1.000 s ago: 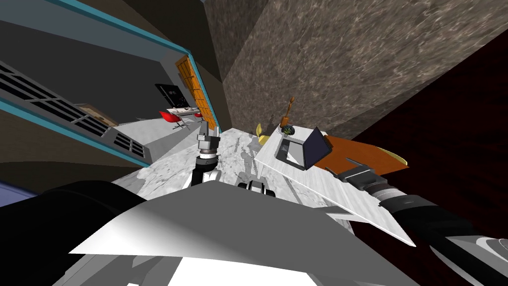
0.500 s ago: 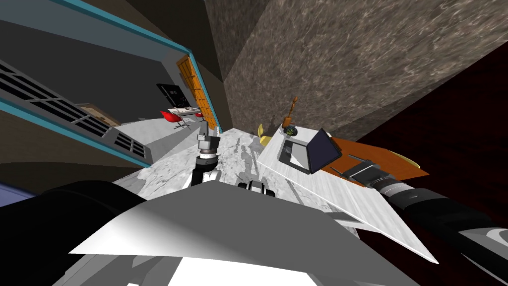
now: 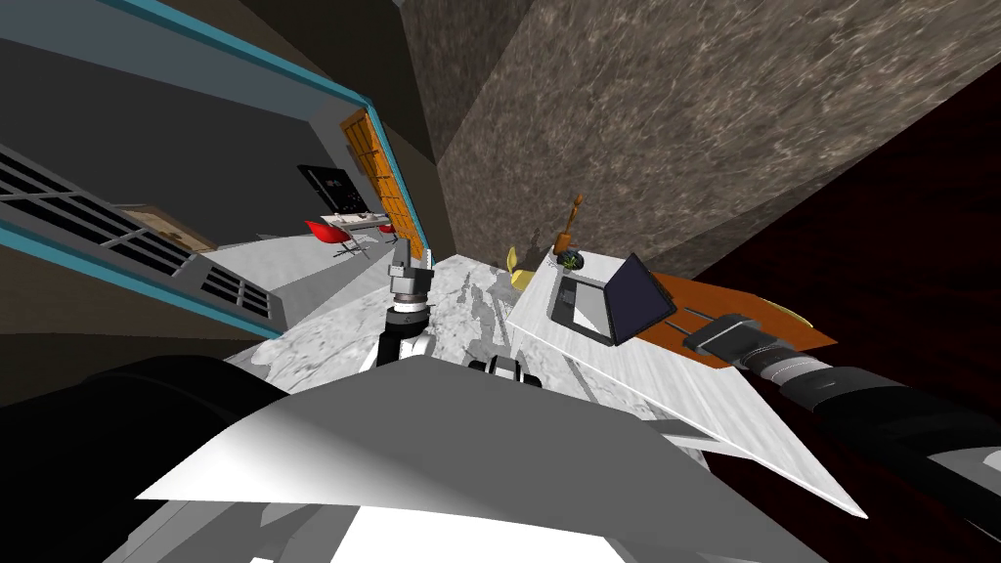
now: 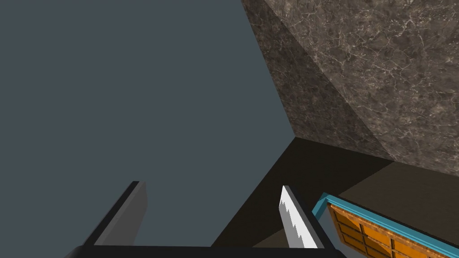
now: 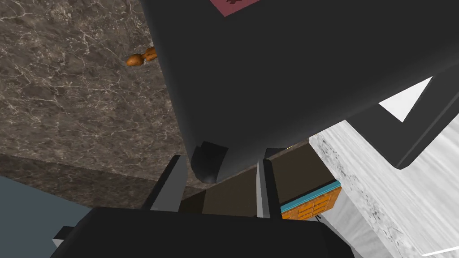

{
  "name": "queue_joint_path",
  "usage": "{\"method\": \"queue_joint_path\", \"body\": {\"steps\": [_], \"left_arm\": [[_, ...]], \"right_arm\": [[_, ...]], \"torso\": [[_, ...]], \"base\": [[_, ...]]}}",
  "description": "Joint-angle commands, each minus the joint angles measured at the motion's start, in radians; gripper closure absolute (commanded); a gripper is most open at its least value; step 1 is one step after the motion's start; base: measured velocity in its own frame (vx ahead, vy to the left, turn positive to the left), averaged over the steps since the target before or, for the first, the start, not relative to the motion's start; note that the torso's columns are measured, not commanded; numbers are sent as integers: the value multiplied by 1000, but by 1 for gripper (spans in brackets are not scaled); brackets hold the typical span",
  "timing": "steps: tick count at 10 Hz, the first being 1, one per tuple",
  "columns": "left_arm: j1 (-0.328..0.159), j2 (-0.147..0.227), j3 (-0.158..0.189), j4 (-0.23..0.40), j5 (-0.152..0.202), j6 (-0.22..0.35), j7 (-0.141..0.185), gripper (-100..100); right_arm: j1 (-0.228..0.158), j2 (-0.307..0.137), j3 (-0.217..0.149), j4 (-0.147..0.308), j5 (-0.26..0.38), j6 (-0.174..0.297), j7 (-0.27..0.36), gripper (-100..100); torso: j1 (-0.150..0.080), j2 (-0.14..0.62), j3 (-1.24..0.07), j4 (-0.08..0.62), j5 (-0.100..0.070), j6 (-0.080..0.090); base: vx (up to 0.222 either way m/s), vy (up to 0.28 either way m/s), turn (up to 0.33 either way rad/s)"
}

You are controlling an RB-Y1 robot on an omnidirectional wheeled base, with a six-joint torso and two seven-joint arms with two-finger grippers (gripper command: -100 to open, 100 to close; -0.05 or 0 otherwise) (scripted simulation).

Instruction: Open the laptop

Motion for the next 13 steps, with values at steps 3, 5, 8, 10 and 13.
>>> {"method": "queue_joint_path", "body": {"steps": [3, 5, 8, 10, 13], "left_arm": [[0, 0, 0, 0, 0, 0, 0, 0], [0, 0, 0, 0, 0, 0, 0, 0], [0, 0, 0, 0, 0, 0, 0, 0], [0, 0, 0, 0, 0, 0, 0, 0], [0, 0, 0, 0, 0, 0, 0, 0]], "right_arm": [[77, -56, -22, -8, 33, 14, 21, 100], [127, -98, -48, -11, 57, 28, 35, 100], [176, -140, -73, -15, 80, 42, 50, 100], [182, -146, -91, -20, 84, 44, 52, 100], [261, -182, -72, -12, 163, 121, 118, 100]], "torso": [[-9, -3, -2, -1, -3, -4], [-11, -2, -2, 0, -3, 2], [-15, 4, 2, 4, -2, 4], [-12, 6, 3, 4, -1, 6], [-2, 5, 1, 6, 5, 1]], "base": [[32, 95, -20], [71, 134, -83], [63, 104, -47], [67, 94, -61], [73, 128, -62]]}}
